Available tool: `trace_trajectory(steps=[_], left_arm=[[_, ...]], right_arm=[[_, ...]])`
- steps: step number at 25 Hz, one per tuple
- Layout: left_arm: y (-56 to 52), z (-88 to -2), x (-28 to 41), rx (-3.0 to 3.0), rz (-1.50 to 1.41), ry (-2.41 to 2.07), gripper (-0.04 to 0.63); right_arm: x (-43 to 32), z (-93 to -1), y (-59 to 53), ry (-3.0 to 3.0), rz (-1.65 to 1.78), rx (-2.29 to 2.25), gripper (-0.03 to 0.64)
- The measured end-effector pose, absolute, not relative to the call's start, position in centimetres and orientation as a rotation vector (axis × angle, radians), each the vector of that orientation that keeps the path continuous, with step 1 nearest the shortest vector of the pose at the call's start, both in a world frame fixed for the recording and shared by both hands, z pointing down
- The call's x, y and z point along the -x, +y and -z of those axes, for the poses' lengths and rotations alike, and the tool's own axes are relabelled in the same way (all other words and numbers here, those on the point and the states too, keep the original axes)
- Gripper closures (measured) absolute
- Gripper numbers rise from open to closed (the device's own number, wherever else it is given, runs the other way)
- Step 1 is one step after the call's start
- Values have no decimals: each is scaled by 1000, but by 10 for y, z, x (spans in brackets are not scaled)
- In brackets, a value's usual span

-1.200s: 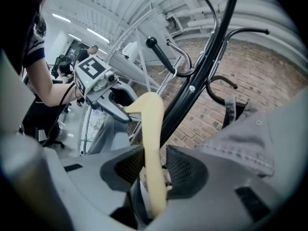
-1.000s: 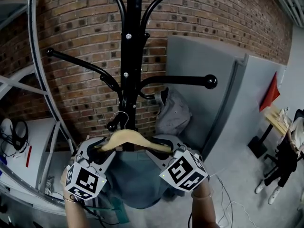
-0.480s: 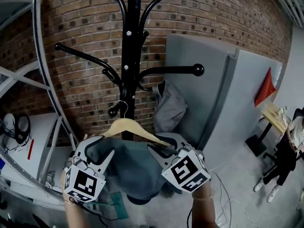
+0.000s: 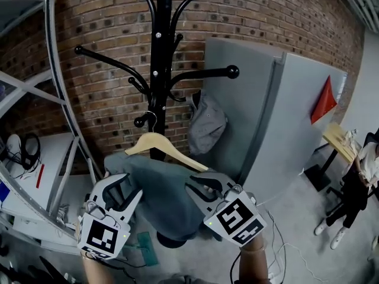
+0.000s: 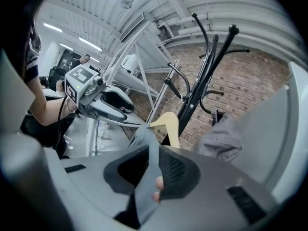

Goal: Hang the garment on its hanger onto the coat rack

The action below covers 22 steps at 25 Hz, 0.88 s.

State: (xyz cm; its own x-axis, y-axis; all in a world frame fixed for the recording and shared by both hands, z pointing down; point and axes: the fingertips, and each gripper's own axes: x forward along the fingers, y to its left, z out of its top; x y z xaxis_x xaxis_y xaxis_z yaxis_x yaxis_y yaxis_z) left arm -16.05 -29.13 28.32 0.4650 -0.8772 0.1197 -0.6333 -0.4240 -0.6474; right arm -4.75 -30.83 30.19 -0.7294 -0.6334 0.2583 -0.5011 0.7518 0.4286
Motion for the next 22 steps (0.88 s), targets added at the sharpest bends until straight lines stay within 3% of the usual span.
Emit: trace_trajectory(steps=[4,8,22], left_arm=[[-273,-282,150,2223,566,1239,428],[-259,-284,148,2206,559,1275,483],[-227,-314,143,2312,485,1376,551]], right_arm=[[48,-306,-286,-2619,428,-832,548],[46,-314,-273,-2611,409,-811,559],[53,-337,-231,-2684,316,-722,595]])
